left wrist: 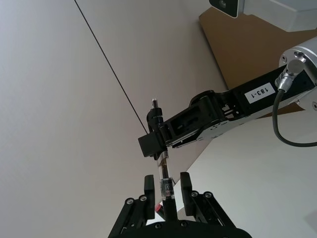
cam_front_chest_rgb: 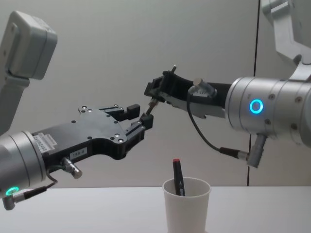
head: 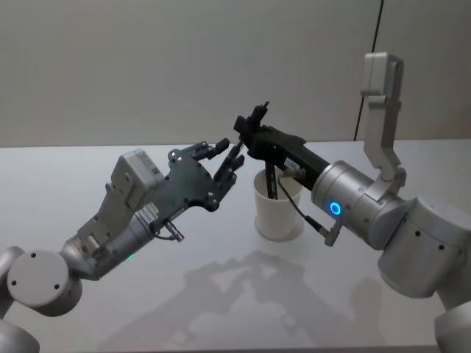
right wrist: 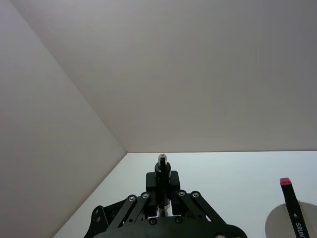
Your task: Place the pen into the pen holder.
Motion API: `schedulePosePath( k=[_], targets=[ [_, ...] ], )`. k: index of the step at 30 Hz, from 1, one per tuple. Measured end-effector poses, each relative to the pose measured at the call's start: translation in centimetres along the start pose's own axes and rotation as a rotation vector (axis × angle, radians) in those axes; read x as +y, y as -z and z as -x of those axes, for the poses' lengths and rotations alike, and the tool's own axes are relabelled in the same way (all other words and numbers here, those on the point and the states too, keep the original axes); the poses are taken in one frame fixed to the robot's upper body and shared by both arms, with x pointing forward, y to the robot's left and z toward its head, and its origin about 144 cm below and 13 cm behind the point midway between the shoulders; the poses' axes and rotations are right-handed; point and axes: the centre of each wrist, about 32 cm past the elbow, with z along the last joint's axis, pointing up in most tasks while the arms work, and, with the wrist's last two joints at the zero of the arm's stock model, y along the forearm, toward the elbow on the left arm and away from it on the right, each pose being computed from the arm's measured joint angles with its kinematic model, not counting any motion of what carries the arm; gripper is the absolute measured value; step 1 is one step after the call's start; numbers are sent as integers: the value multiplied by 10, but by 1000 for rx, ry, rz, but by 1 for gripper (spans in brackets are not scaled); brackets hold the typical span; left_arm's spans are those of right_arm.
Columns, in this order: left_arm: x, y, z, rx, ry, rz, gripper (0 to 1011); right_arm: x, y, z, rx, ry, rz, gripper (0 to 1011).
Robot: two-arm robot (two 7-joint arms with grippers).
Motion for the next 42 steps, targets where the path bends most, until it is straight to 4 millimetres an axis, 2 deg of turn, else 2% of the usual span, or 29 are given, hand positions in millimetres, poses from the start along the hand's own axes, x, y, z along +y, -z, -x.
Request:
schedulePosePath(
  k=[1, 2, 4, 5, 7, 10, 18, 23, 42],
  targets=[
    [0, 0, 0, 0, 0, 0, 315, 0, 0, 0, 0, 0, -1, 145],
    [0, 0, 0, 0, 0, 0, 381, 0, 0, 0, -1, 0, -1, 145],
    [0, 0, 0, 0, 0, 0, 439, 0, 0, 0, -1, -1, -3, 145],
    [0, 0, 0, 0, 0, 0, 439, 0, 0, 0, -1, -1, -3, 145],
    [0, 0, 0, 0, 0, 0, 540, 0, -1, 0, -2, -2, -5, 145],
    [0, 0, 0, 0, 0, 0, 600, 0, -1, 1, -3, -2, -8, 145],
    [0, 0, 0, 0, 0, -1, 873, 0, -2, 1, -5, -4, -16, 145],
    [0, 0, 0, 0, 0, -2, 995, -1, -2, 1, -6, -3, -19, 146],
    [0, 0, 0, 0, 0, -2, 1004, -3, 3, 8, -149, 114, -105, 145]
  ],
)
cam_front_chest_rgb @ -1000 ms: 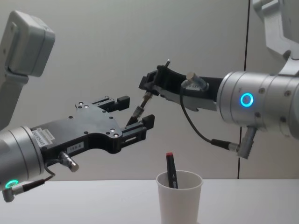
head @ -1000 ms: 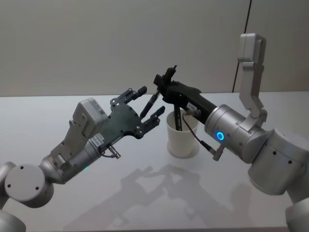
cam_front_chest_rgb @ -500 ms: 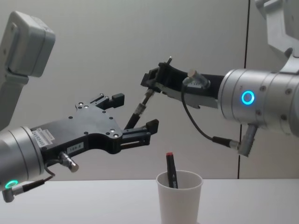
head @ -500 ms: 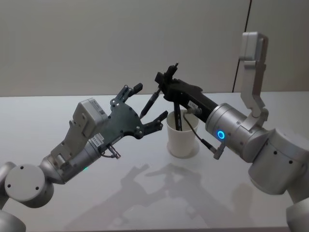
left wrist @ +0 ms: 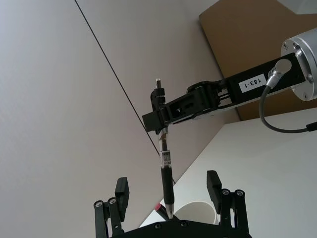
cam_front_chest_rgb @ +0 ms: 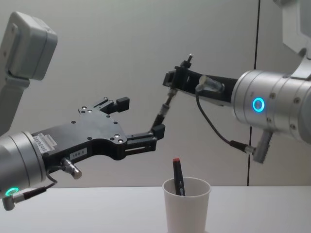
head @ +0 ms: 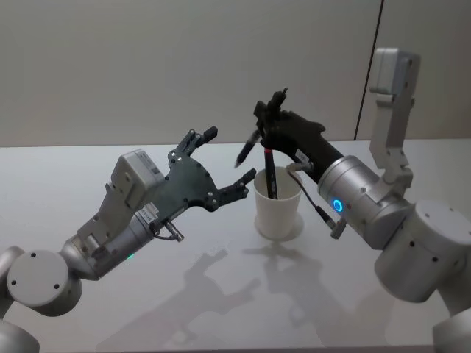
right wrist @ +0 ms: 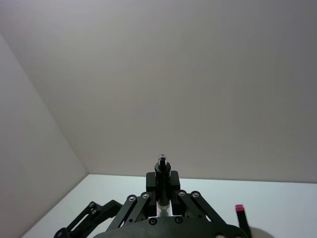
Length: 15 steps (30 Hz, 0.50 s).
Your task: Place the pen into the pen holder.
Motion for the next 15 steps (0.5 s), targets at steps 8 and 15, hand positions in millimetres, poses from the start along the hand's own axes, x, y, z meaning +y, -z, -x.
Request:
schedulePosePath(
  k=[8, 15],
  targets=[
    [0, 0, 0, 0, 0, 0, 1004, 0, 6, 4, -129, 98, -61, 145],
    [0, 0, 0, 0, 0, 0, 1004, 5, 14, 4, -233, 167, -102, 145]
  ],
)
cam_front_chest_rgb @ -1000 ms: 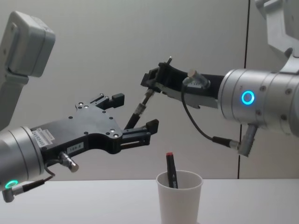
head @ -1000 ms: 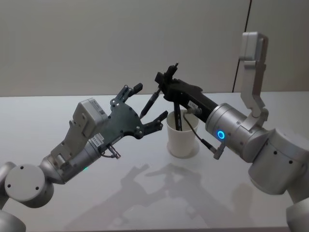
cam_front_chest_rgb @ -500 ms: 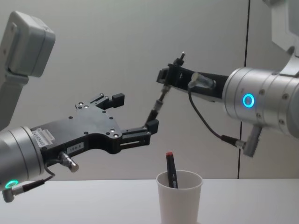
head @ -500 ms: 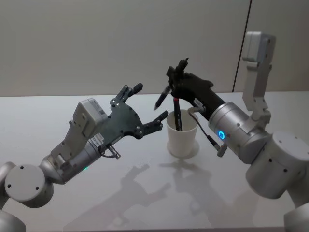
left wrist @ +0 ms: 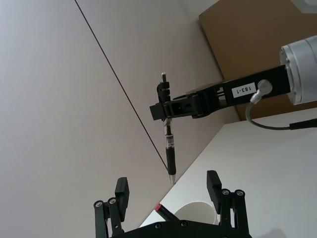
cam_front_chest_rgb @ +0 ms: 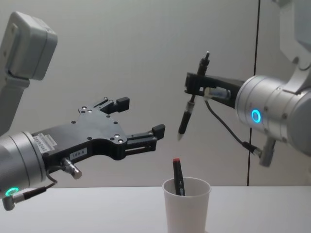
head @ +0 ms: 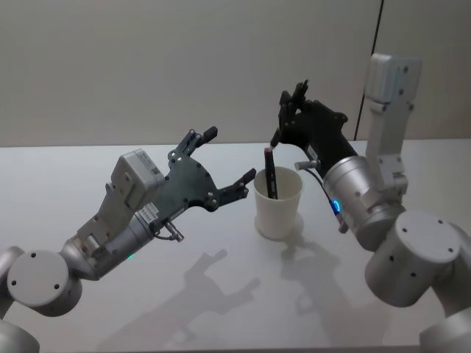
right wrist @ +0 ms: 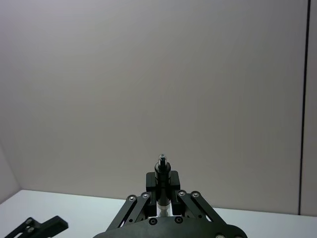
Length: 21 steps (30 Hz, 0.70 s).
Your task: Place the pen into the pen holder.
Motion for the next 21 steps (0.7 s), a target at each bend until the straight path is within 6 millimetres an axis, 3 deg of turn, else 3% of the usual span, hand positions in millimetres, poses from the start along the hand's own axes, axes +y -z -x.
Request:
schedulePosePath(
  k=[21],
  targets=[
    [0, 0, 0, 0, 0, 0, 1004, 17, 23, 6, -147, 12, 24, 145]
  ],
)
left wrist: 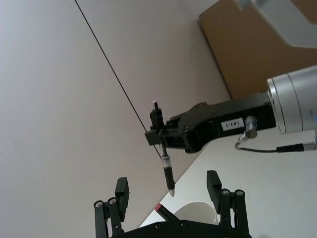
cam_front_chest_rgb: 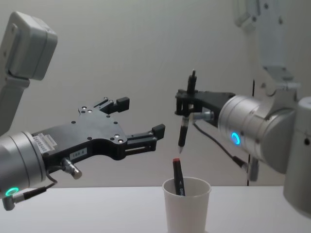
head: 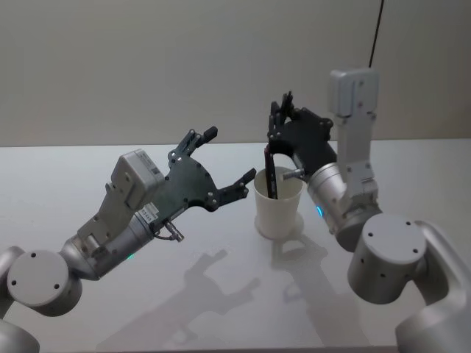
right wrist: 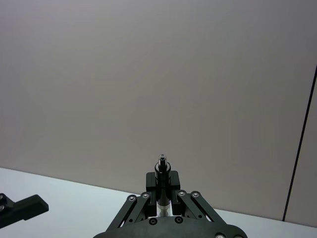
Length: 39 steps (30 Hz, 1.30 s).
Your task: Place the pen into the pen holder.
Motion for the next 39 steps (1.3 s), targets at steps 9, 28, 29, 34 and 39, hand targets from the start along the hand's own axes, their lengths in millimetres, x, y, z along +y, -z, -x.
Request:
schedulePosePath(
  k=[9, 28, 29, 34, 39],
  targets=[
    [0, 0, 0, 0, 0, 0, 1004, 6, 9, 6, -58, 5, 43, 145],
    [0, 0, 0, 0, 0, 0, 1004, 16, 22, 11, -133, 43, 134, 394],
    [0, 0, 0, 0, 0, 0, 1004, 16, 22, 11, -135, 45, 137, 441],
    [0, 0, 0, 0, 0, 0, 1004, 17, 23, 11, -137, 47, 146, 595],
    [0, 0, 0, 0, 0, 0, 1004, 17, 23, 10, -137, 50, 149, 736]
  ],
)
